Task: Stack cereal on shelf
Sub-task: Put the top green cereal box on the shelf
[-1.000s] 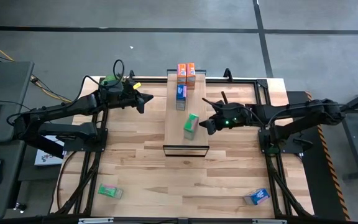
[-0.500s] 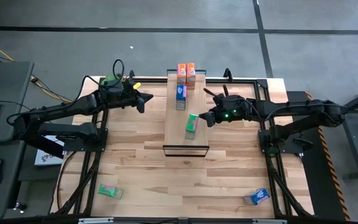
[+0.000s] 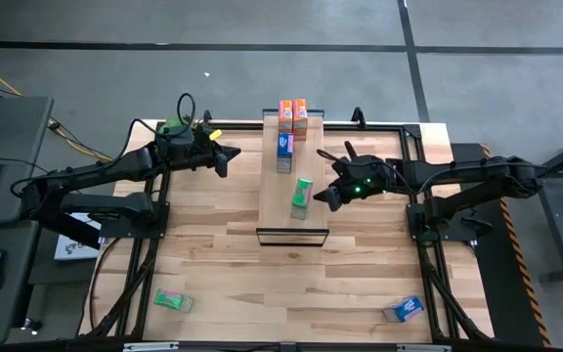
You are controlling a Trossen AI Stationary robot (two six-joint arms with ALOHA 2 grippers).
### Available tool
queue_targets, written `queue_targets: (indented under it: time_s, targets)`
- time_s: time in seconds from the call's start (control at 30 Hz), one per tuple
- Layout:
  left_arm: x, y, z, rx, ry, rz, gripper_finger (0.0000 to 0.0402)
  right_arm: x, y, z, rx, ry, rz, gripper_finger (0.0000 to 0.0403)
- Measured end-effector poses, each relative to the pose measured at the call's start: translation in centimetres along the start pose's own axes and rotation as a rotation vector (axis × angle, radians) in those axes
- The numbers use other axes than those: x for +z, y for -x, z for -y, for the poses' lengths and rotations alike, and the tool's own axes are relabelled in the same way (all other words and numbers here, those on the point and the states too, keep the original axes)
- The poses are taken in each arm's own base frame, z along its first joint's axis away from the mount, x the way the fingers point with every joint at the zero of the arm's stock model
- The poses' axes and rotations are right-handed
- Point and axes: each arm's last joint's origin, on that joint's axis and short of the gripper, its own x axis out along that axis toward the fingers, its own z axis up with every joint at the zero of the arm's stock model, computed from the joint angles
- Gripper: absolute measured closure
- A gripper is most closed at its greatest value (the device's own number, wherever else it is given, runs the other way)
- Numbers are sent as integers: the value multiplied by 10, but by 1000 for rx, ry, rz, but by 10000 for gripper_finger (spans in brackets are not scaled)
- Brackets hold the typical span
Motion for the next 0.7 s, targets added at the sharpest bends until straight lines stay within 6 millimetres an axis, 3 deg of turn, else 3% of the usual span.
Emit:
queue_targets:
  time_s: [0.7]
  targets:
    - [0, 0, 0, 2, 3, 2, 402, 18, 2, 1, 13, -12, 162, 403]
